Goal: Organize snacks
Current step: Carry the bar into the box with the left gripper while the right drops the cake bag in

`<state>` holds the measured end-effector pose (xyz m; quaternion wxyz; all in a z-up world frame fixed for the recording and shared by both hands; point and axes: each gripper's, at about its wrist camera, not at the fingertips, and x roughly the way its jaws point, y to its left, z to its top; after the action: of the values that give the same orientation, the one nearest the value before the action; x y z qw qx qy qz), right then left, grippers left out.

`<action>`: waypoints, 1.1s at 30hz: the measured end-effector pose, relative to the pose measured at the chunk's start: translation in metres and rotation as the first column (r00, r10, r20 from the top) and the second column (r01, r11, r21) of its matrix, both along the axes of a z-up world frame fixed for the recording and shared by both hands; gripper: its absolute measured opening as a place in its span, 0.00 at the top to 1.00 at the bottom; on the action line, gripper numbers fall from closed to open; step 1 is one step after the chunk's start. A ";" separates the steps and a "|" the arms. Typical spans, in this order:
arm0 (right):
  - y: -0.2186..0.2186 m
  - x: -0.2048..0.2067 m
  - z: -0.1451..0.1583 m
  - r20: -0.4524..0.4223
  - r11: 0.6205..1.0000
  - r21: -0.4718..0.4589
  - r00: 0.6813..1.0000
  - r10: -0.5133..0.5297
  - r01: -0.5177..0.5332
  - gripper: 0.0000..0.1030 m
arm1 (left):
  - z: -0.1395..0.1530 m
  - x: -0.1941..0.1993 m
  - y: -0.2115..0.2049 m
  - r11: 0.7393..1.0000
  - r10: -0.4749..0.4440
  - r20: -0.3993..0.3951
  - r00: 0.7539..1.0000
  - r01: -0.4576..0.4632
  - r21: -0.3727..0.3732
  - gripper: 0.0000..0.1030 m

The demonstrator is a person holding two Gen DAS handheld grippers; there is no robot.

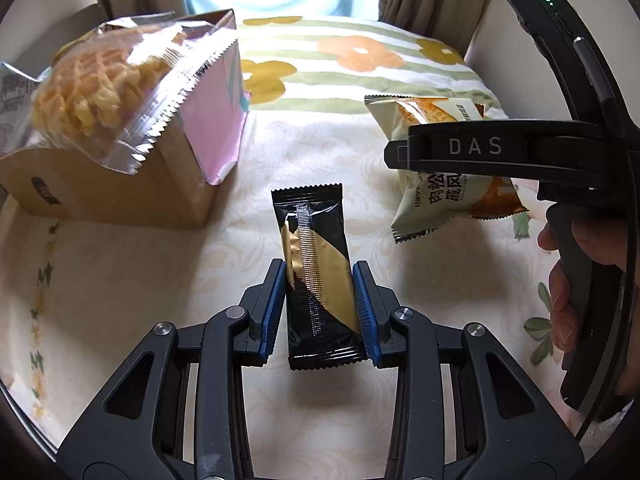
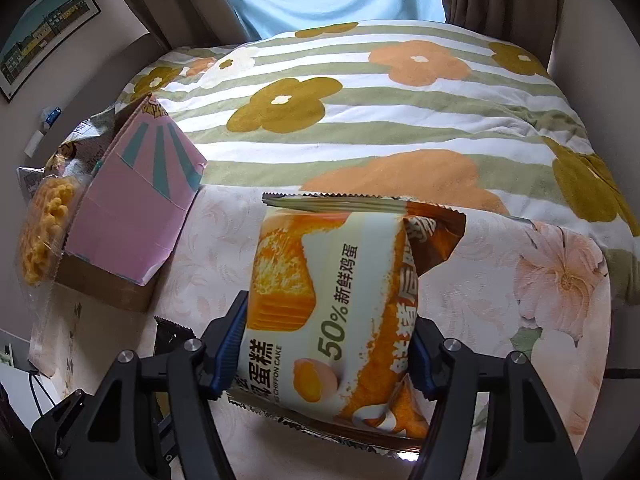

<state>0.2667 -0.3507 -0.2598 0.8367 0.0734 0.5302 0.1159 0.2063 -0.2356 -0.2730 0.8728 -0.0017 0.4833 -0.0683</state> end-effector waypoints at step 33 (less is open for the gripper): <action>0.148 -0.015 0.158 0.160 0.996 0.080 0.986 -0.039 0.027 0.38 | 0.185 0.057 0.228 0.999 0.015 0.185 0.983 -0.005 -0.053 0.70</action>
<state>0.2514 -0.2023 -0.1018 0.8751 0.1048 0.4547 0.1281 0.2636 -0.0078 -0.0876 0.9141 -0.0206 0.3978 -0.0762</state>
